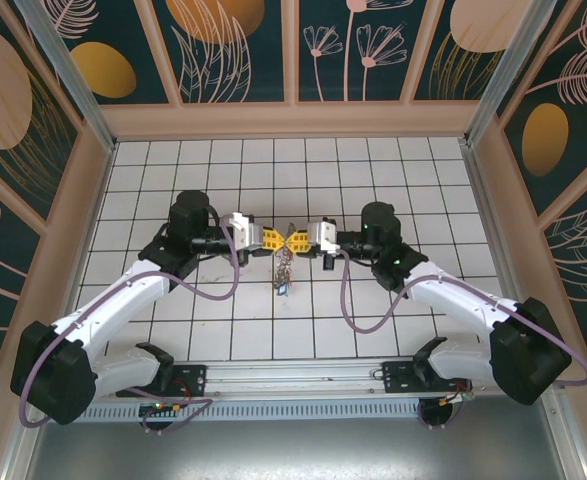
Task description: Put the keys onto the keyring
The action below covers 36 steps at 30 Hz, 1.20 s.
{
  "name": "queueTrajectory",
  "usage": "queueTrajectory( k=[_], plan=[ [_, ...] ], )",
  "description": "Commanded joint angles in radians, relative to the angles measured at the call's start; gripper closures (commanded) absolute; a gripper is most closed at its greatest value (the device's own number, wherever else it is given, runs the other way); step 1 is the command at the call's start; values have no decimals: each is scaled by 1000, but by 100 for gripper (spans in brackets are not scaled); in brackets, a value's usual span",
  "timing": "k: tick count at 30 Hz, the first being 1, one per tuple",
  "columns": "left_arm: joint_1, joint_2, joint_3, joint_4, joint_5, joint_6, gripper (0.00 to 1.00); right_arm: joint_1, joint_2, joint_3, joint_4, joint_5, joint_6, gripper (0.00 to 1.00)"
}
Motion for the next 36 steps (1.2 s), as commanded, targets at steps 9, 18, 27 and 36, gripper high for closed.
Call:
queueTrajectory(
  k=[9,18,27,36],
  plan=[
    [-19,-7,98,-228,-183,182,100,15,15,146,-384,162,-218,74],
    [-34,13,123,-274,-211,198,100,33,51,184,-393,186,-211,74],
    [-38,29,131,-299,-214,203,100,63,108,214,-397,179,-199,100],
    [-38,-31,61,-257,-197,185,93,27,52,131,-211,90,-74,100]
  ],
)
